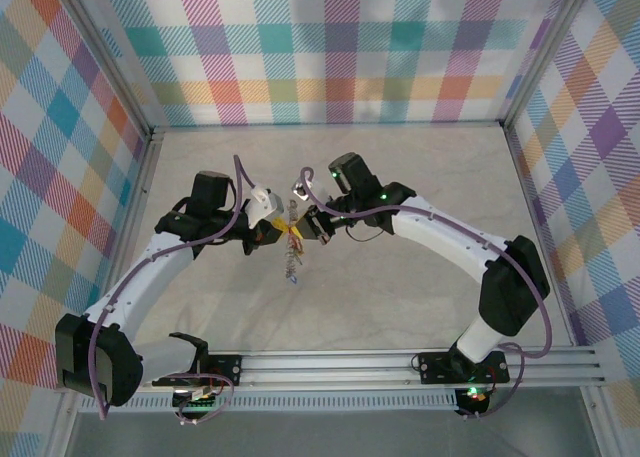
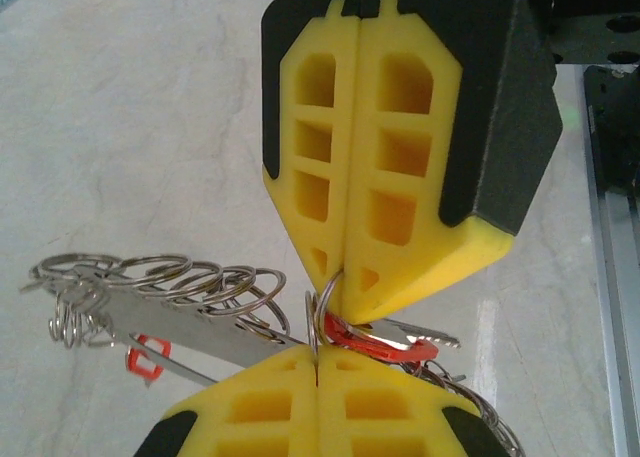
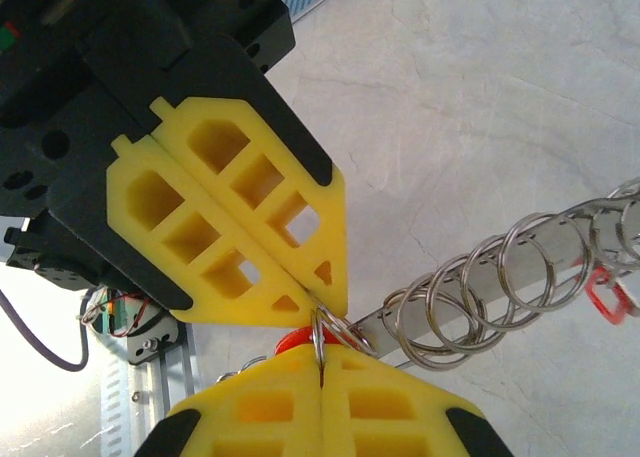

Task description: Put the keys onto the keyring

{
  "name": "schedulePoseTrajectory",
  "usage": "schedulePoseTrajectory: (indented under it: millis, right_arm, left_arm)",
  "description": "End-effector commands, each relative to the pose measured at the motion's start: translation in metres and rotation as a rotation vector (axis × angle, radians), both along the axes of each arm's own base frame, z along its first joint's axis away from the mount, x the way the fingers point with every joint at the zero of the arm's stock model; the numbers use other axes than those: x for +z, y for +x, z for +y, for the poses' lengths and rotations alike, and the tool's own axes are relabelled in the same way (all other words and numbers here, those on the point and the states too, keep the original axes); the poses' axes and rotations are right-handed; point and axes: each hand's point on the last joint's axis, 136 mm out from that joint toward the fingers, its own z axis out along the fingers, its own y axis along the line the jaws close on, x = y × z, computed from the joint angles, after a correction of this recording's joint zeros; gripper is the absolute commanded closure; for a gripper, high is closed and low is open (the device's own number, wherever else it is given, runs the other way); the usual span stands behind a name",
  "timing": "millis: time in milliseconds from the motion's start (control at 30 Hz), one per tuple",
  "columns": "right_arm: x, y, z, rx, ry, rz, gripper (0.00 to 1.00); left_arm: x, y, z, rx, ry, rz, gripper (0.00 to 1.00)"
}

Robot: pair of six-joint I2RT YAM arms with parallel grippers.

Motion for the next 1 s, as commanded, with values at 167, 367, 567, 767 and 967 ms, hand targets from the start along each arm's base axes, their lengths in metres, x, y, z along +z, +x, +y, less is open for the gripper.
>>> schedulePoseTrajectory:
  millis: [167,367,567,767,967]
  right_arm:
    - [0.003,0.016,0.004,-0.066,0.001,0.016,1.00]
    - [-0.002,0.021,-0.001,-0.107,-0.026,0.052,1.00]
    - [-0.002,0.021,-0.005,-0.117,-0.001,0.110,1.00]
    - [0.003,0.014,-0.007,-0.082,0.045,0.135,1.00]
    - [0.007,0.014,-0.015,-0.053,0.088,0.179,1.00]
  left_arm:
    - [0.020,-0.013,-0.006,-0.064,-0.047,-0.074,1.00]
    - [0.023,-0.014,-0.005,-0.058,-0.050,-0.101,1.00]
    - [0.026,-0.013,-0.005,-0.047,-0.064,-0.135,1.00]
    - [0.026,-0.010,-0.005,-0.037,-0.064,-0.140,1.00]
    - [0.029,-0.008,-0.005,-0.025,-0.076,-0.153,1.00]
